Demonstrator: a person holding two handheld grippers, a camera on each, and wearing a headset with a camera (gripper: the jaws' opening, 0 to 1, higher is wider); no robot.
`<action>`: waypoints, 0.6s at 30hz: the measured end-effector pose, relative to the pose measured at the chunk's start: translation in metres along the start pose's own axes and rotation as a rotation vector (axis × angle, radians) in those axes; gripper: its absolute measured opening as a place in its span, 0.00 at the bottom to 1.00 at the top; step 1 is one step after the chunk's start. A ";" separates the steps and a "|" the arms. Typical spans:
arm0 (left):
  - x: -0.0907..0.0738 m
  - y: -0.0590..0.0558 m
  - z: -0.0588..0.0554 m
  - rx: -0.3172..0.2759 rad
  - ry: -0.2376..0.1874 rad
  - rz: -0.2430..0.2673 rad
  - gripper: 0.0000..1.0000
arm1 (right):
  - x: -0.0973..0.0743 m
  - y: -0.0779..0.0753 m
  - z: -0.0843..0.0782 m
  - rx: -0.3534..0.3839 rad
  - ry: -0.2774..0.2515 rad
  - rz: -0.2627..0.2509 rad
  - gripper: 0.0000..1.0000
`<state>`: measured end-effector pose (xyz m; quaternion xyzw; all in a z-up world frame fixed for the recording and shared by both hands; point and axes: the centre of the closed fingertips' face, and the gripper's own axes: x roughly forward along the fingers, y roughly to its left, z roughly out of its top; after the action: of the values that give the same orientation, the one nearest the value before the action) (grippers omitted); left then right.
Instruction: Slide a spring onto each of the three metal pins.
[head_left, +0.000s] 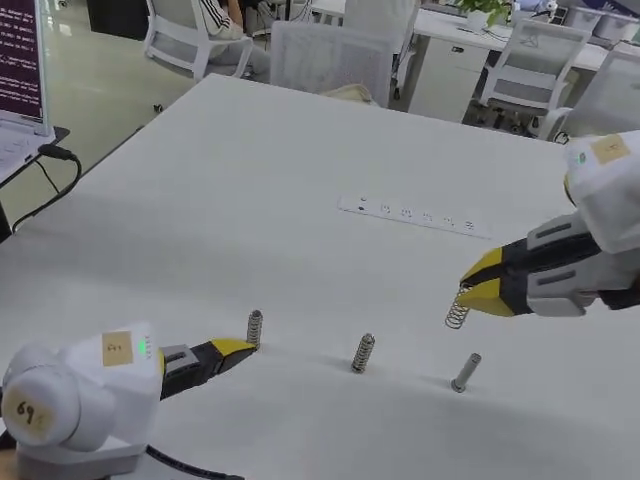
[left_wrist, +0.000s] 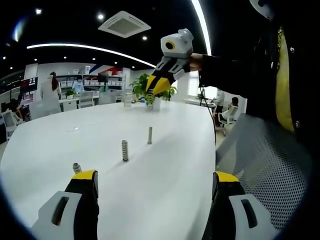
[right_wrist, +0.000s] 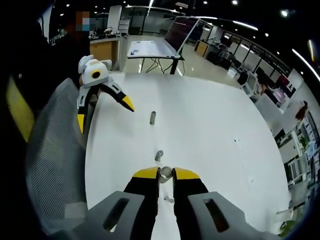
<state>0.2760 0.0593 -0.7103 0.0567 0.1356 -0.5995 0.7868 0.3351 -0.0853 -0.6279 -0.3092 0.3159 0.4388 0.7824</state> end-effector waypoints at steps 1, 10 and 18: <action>0.000 0.000 0.000 0.000 0.002 0.000 0.92 | 0.000 -0.002 -0.002 0.001 0.003 -0.008 0.07; 0.000 -0.001 -0.003 0.001 0.015 -0.008 0.91 | 0.000 -0.012 -0.027 0.066 0.005 -0.049 0.07; 0.000 0.000 -0.004 0.002 0.024 -0.009 0.89 | 0.006 -0.020 -0.047 0.098 0.019 -0.081 0.07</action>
<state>0.2751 0.0599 -0.7145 0.0643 0.1448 -0.6024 0.7823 0.3445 -0.1264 -0.6574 -0.2874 0.3316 0.3878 0.8106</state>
